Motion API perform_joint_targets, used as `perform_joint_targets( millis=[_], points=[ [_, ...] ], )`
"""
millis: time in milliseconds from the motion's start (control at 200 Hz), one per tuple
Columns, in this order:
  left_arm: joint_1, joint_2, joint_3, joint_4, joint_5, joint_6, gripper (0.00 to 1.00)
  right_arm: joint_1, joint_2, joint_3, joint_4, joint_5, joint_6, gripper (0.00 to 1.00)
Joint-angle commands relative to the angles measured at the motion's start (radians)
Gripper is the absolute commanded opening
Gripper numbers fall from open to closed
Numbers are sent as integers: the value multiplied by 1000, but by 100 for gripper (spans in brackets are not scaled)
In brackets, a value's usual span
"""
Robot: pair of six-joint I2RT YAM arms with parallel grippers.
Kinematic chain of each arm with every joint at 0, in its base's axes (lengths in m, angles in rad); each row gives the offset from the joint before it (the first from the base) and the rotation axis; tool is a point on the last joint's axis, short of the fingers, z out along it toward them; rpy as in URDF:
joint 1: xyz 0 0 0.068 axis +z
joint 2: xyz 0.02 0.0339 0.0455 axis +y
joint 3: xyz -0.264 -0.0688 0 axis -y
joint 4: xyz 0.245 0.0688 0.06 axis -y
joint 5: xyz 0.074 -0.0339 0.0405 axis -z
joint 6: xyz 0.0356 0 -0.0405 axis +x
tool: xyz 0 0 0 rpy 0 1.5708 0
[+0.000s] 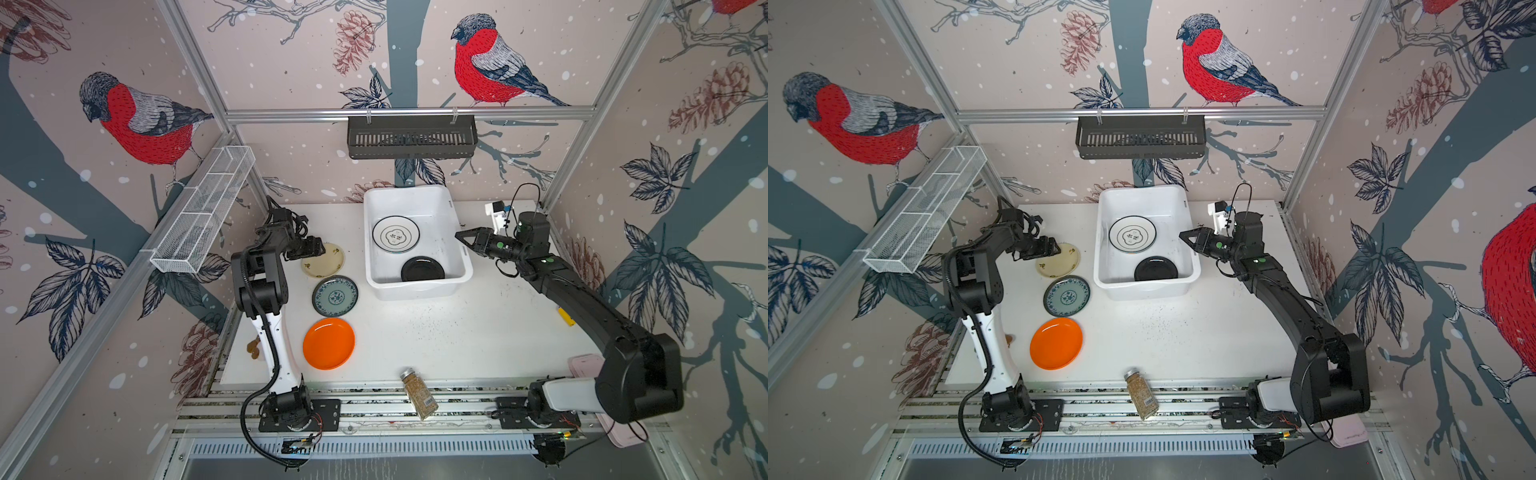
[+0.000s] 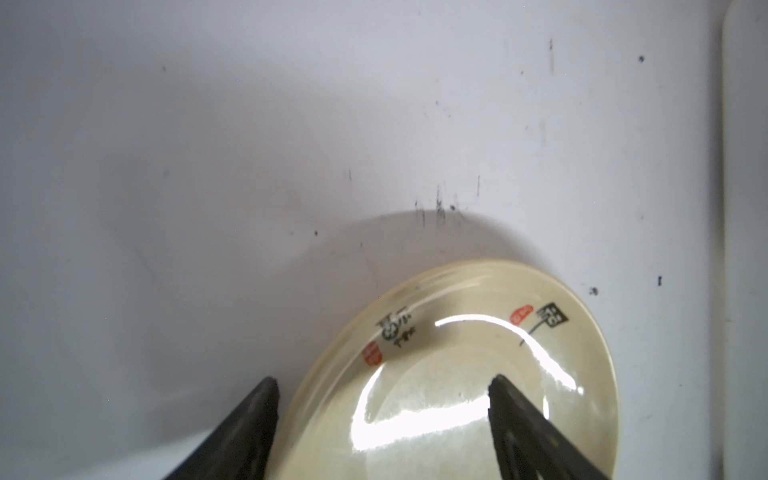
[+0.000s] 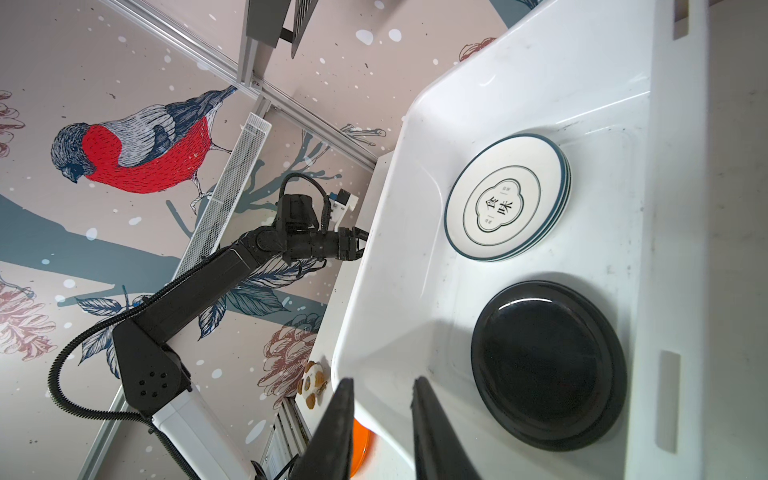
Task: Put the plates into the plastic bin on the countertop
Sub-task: 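Close left gripper on the cream plate rim and tilt it upright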
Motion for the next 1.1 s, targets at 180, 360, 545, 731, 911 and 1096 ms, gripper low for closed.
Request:
perform_joint_targets(
  millis=[180, 360, 545, 731, 911, 1096],
  points=[
    [6, 5, 18, -76, 2, 16, 78, 6, -14, -11, 39, 18, 18, 27],
    [54, -59, -56, -86, 15, 47, 75, 10, -17, -19, 46, 19, 20, 27],
    [101, -84, -95, -106, 49, 78, 68, 12, -12, -32, 68, 13, 29, 27],
    [109, -78, -105, -107, 106, 72, 57, 13, -16, -47, 83, 7, 35, 26],
    [109, -58, -100, -93, 125, 47, 49, 14, -26, -59, 88, 9, 40, 26],
    [109, -41, -93, -74, 141, 24, 40, 13, -27, -60, 88, 9, 43, 26]
  ],
)
